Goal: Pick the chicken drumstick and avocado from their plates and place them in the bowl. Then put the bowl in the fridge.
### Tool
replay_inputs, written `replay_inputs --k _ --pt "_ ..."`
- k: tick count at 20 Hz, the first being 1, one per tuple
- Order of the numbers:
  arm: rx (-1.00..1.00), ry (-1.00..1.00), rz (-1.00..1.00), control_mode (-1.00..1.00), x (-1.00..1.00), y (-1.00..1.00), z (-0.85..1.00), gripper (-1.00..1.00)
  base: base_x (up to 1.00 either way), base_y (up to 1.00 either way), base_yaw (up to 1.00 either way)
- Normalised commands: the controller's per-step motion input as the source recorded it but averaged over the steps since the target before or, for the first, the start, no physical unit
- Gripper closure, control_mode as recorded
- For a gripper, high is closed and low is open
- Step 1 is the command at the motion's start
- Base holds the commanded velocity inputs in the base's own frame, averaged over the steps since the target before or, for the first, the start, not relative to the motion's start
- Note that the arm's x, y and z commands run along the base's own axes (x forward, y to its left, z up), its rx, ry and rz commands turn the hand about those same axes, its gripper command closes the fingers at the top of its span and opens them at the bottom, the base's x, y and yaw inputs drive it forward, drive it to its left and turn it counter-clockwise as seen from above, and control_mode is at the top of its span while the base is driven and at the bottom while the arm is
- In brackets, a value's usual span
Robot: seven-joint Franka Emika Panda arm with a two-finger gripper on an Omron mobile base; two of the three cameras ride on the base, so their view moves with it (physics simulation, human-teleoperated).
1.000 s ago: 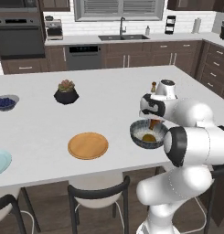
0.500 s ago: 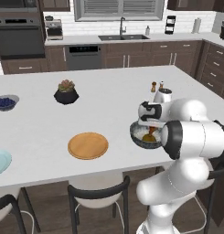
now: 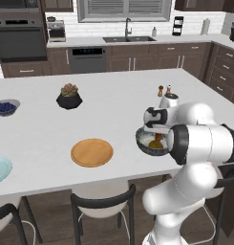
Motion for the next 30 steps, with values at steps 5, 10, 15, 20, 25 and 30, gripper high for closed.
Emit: replay_inputs --k 5,10,15,20,25,30 --pt "-0.06 0.00 0.00 -1.00 0.19 0.08 0.12 -1.00 0.00 0.00 0.00" --pt "-0.05 0.00 0.01 -1.00 0.00 0.22 0.43 -1.00 0.00 0.00 0.00" --pt "-0.23 0.02 0.15 -1.00 -0.12 0.78 0.51 -1.00 0.00 0.00 0.00" --pt "-0.31 0.05 0.22 -1.00 -0.01 0.93 0.09 -1.00 0.00 0.00 0.00" --pt "-0.18 -0.02 0.23 -1.00 0.00 0.51 -0.39 -1.00 0.00 0.00 0.00" --pt "-0.01 -0.03 0.23 -1.00 0.00 0.02 -0.44 -1.00 0.00 0.00 0.00"
